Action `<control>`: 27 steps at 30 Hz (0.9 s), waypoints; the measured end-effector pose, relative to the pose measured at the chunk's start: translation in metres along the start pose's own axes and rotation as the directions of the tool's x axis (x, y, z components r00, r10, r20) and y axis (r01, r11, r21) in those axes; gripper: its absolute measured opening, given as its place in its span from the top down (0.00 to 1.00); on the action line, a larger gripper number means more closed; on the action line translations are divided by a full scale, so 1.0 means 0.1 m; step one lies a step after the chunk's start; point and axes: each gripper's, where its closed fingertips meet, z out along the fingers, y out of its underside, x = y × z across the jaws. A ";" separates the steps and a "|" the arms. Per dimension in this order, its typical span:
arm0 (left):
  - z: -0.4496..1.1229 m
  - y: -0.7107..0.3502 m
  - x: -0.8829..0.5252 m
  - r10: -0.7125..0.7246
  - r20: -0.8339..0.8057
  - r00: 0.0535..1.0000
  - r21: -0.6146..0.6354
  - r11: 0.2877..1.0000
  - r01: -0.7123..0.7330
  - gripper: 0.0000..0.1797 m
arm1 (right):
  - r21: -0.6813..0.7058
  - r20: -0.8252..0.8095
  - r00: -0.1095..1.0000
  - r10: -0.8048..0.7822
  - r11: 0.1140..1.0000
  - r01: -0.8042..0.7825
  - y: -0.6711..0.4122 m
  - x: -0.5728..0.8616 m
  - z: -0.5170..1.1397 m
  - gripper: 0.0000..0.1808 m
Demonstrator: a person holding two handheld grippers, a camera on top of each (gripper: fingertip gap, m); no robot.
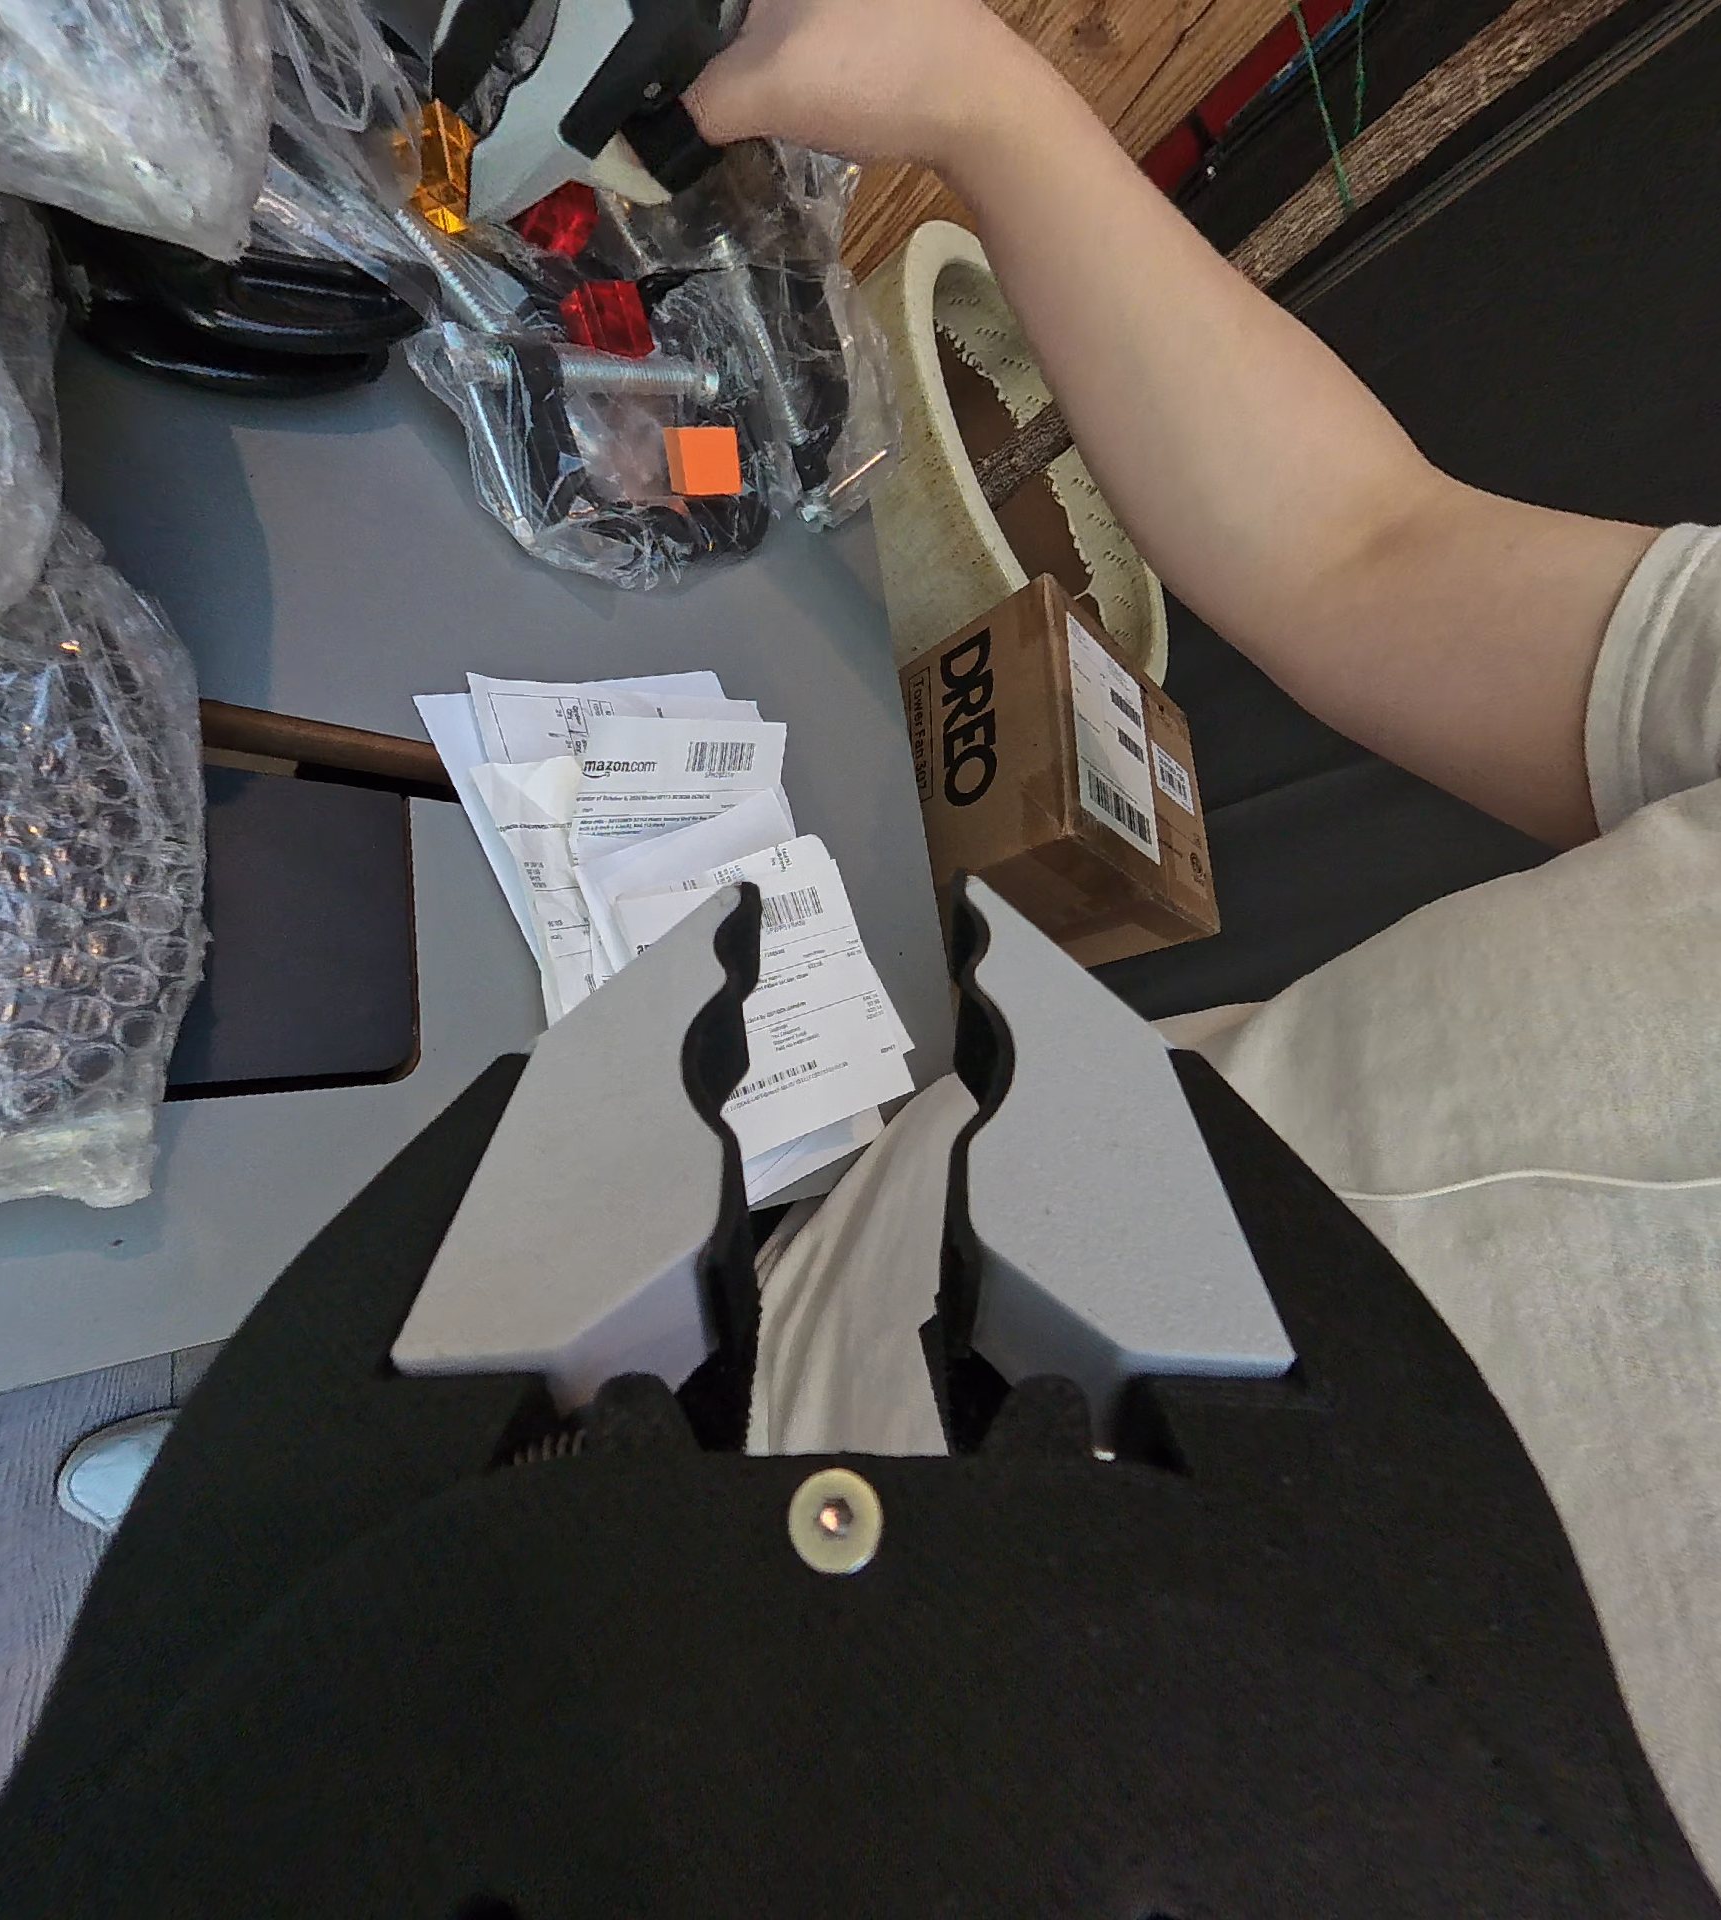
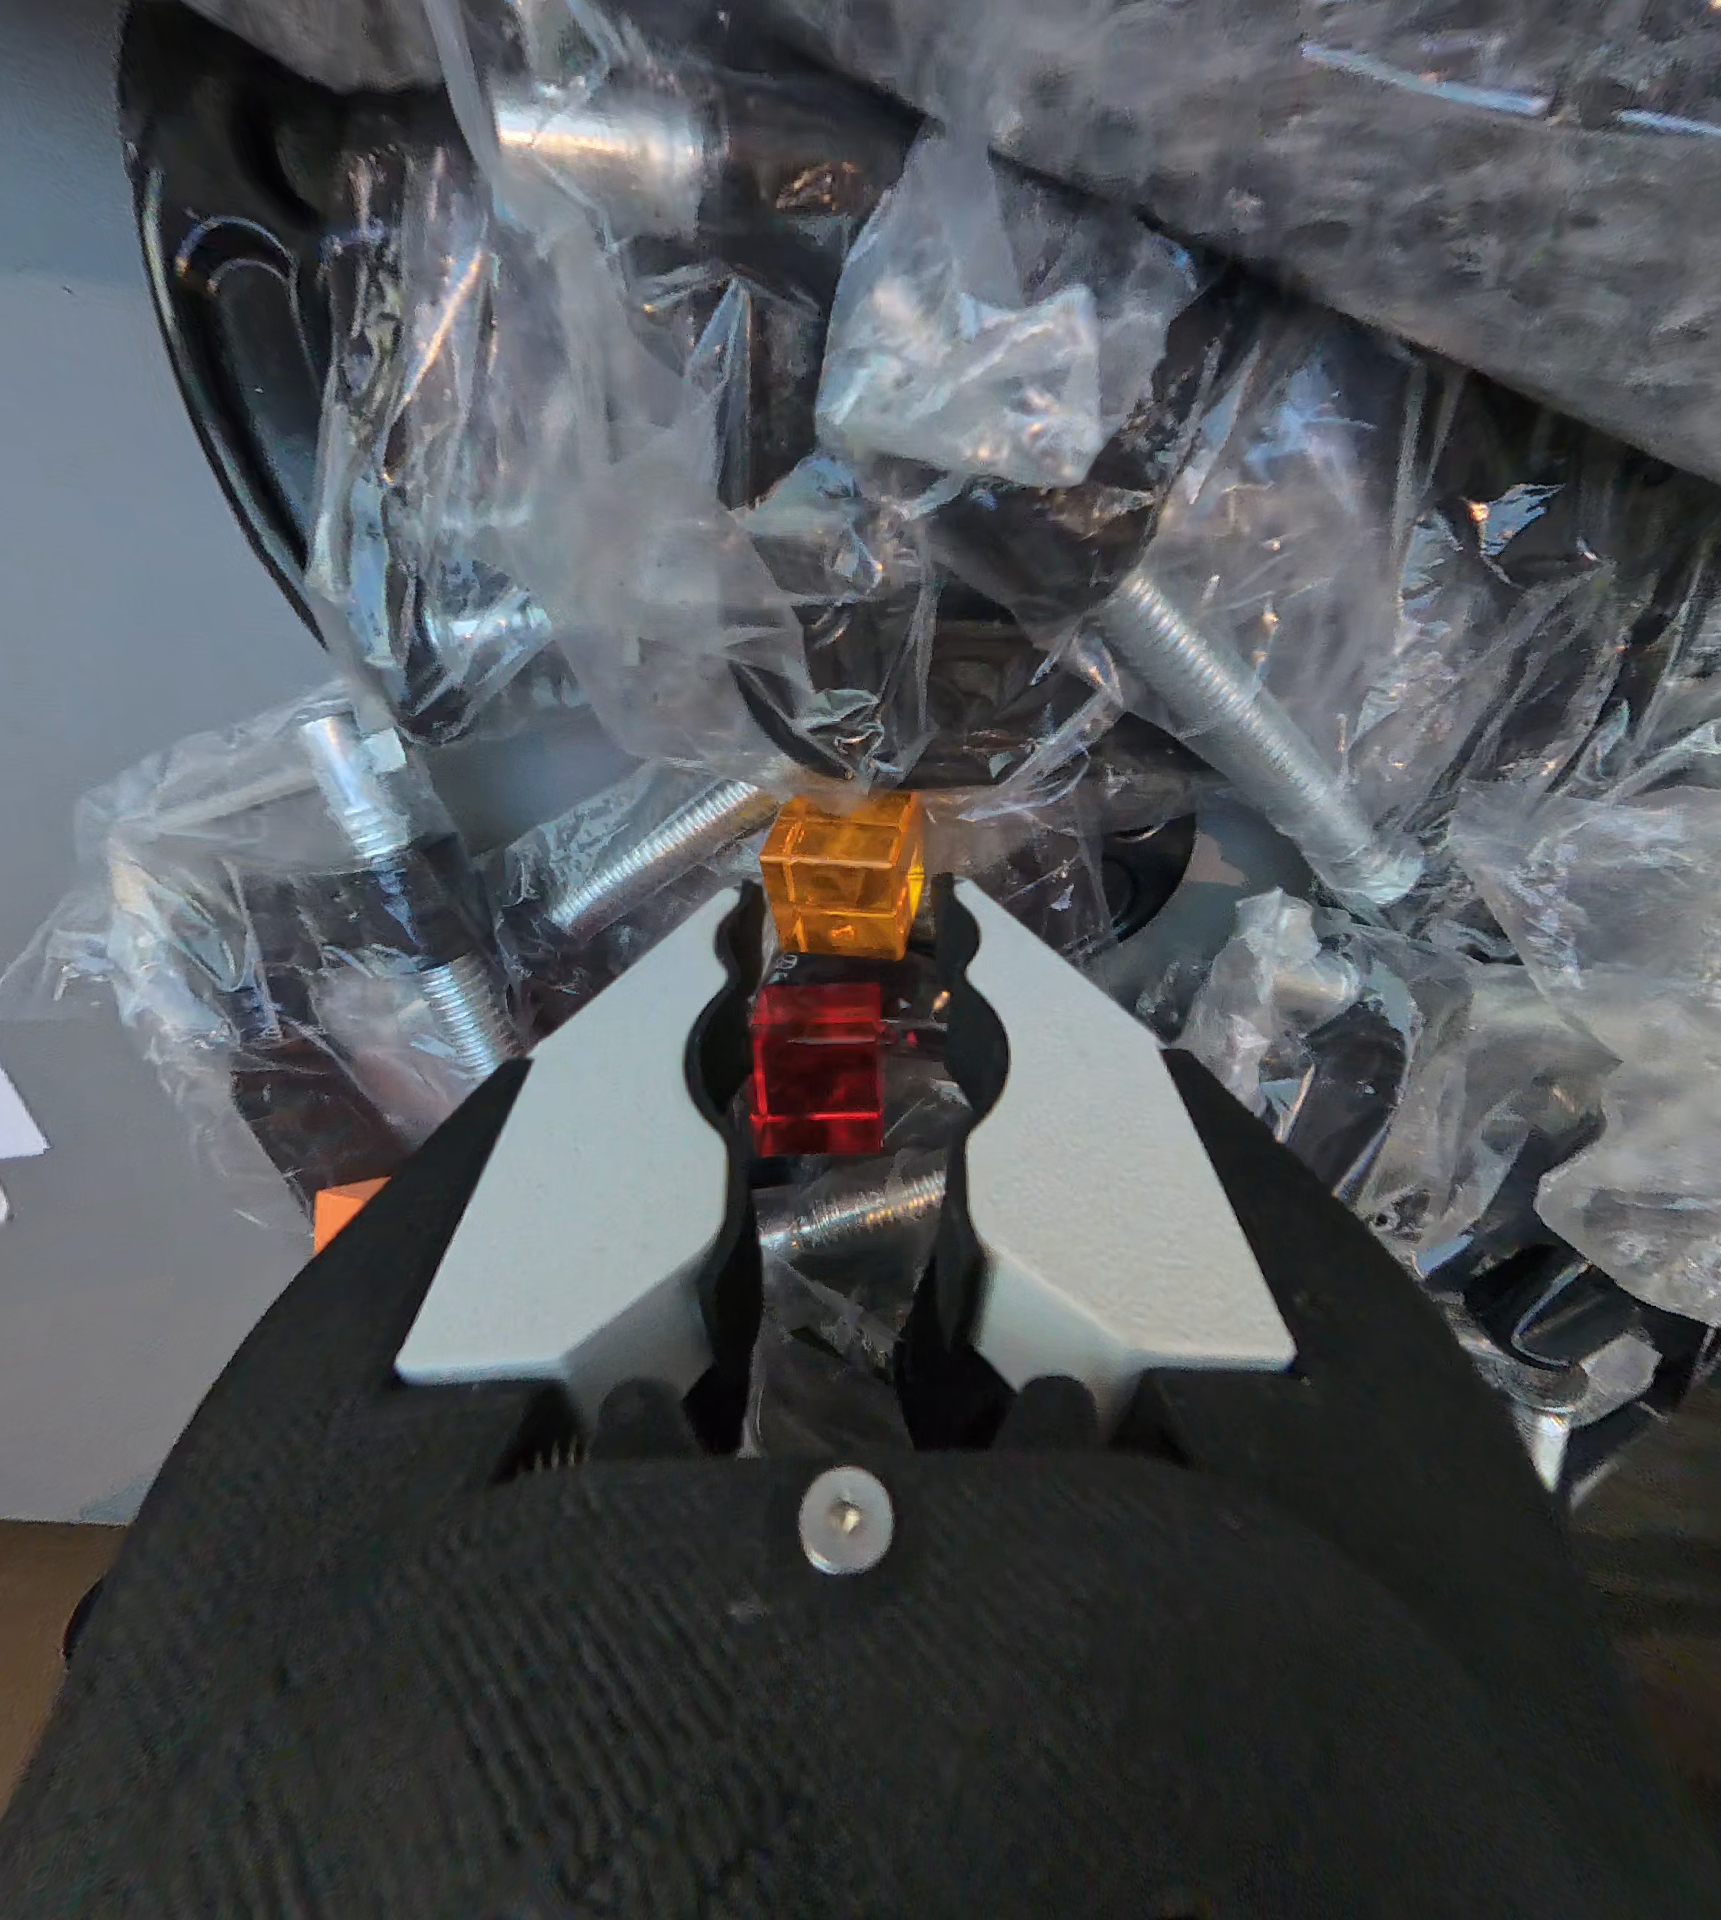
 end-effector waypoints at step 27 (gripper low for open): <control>-0.02 -0.05 0.12 0.034 -0.030 0.999 -0.032 0.999 -0.035 0.82 | -0.207 0.094 0.989 0.117 0.974 -0.096 0.40 -0.04 -0.52 0.86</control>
